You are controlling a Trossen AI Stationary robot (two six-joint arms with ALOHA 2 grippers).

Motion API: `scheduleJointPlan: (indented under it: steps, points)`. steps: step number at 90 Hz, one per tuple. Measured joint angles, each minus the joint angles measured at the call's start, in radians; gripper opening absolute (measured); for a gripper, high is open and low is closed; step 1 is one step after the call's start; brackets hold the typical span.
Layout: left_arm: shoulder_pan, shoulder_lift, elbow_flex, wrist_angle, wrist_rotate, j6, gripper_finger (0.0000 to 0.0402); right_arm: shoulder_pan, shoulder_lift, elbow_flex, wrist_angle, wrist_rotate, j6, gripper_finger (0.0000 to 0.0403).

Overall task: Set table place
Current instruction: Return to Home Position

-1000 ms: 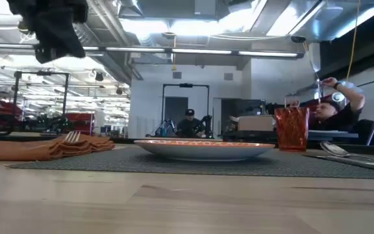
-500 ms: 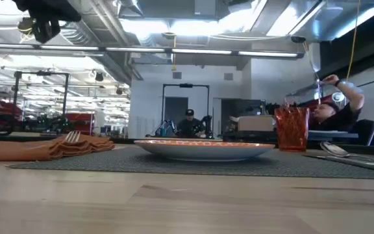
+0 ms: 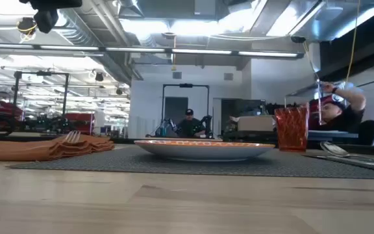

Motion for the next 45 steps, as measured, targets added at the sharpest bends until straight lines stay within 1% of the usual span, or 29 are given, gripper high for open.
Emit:
scheduleJointPlan:
  steps: [13,30,45]
  points:
    - [0.000,0.000,0.000,0.000,0.000,0.000,0.0000,0.000,-0.071,-0.124,0.098,-0.017,0.008,0.0000]
    - [0.000,0.000,0.000,0.000,0.000,-0.001,0.0000,0.000,-0.188,-0.364,0.263,-0.070,0.054,0.0000]
    - [0.000,0.000,0.000,0.000,0.000,0.004,0.0000,0.000,-0.285,-0.560,0.381,-0.073,0.103,0.0000]
